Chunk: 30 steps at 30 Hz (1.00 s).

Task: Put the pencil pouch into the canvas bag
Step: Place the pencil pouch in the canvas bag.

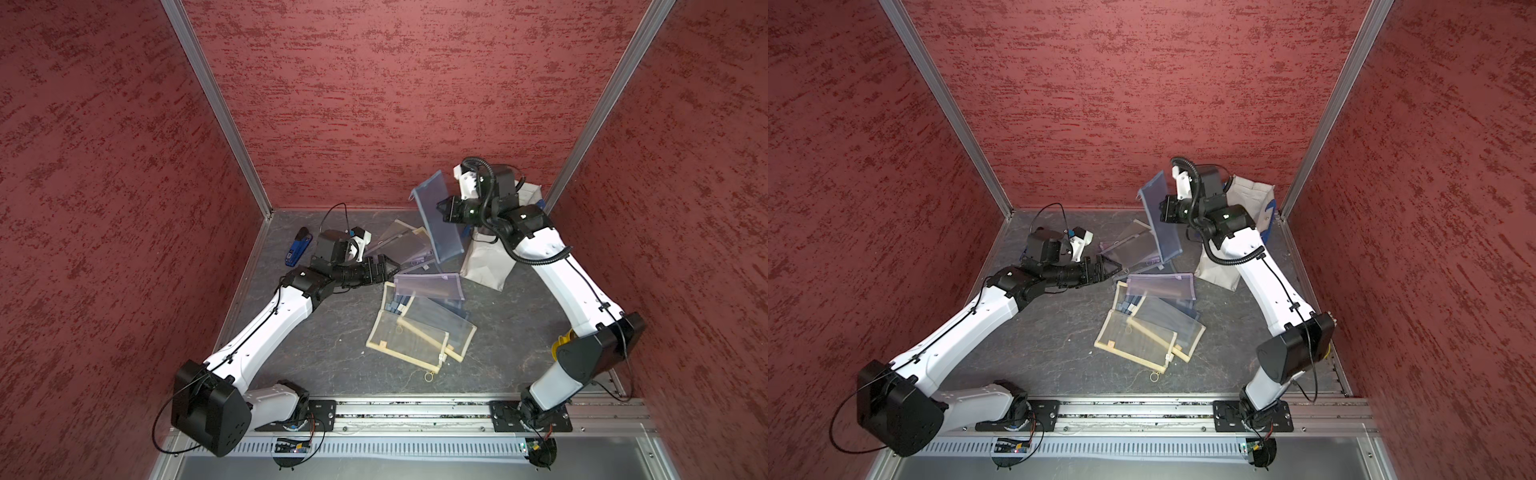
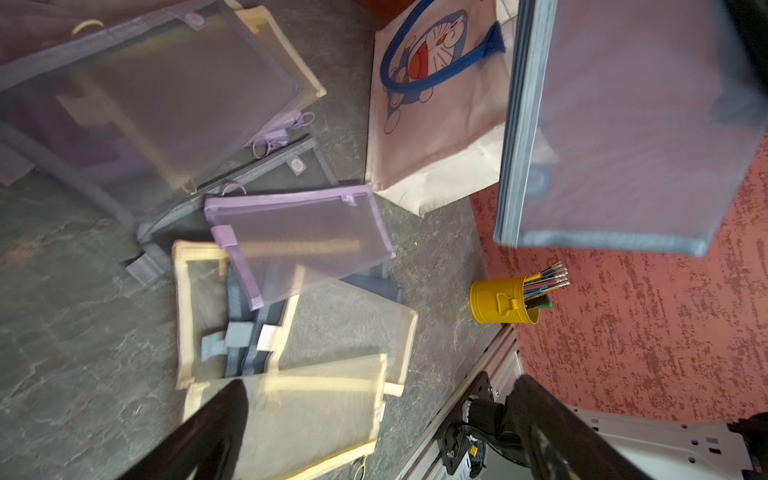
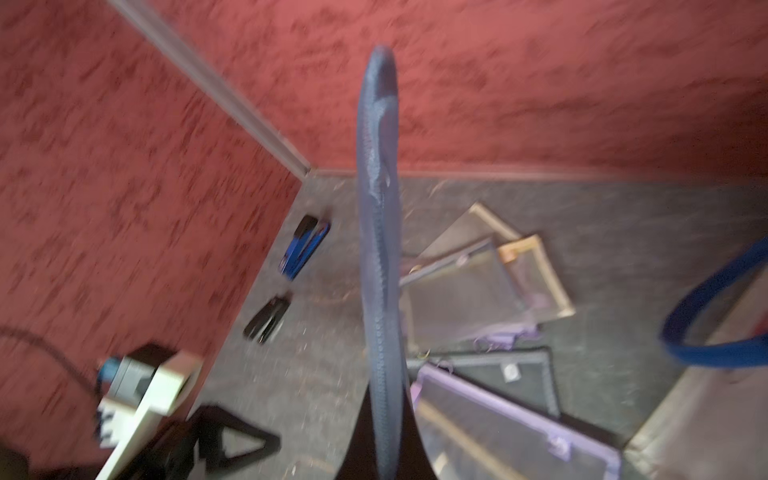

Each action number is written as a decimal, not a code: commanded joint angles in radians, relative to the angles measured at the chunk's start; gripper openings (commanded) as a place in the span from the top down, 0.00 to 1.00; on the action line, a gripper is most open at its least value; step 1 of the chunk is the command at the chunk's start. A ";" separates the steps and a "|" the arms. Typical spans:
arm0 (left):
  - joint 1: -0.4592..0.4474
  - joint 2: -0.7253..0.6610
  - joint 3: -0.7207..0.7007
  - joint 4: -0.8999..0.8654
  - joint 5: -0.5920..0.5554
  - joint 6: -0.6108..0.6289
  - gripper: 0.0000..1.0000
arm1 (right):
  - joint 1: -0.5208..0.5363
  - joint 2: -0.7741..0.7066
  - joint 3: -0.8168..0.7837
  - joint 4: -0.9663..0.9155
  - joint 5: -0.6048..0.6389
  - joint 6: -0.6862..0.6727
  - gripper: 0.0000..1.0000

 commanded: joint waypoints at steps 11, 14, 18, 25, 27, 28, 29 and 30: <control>-0.140 0.165 0.196 0.039 -0.018 0.022 0.01 | -0.404 0.345 0.666 -0.384 0.187 -0.001 1.00; -0.169 0.181 0.205 0.036 -0.031 0.014 0.01 | -0.430 0.361 0.601 -0.345 0.216 -0.029 1.00; -0.188 0.200 0.228 0.019 -0.040 0.013 0.01 | -0.439 0.362 0.482 -0.251 0.238 -0.031 1.00; -0.195 0.207 0.235 -0.016 -0.055 0.009 0.01 | -0.439 0.386 0.312 -0.107 0.234 0.011 1.00; -0.199 0.209 0.233 -0.022 -0.061 0.008 0.01 | -0.440 0.395 0.275 -0.085 0.226 0.026 1.00; -0.201 0.211 0.232 -0.024 -0.065 0.008 0.01 | -0.440 0.394 0.250 -0.068 0.222 0.033 1.00; -0.202 0.211 0.232 -0.025 -0.066 0.008 0.01 | -0.439 0.390 0.227 -0.053 0.220 0.038 1.00; -0.204 0.216 0.233 -0.024 -0.069 0.007 0.01 | -0.439 0.383 0.200 -0.034 0.216 0.043 1.00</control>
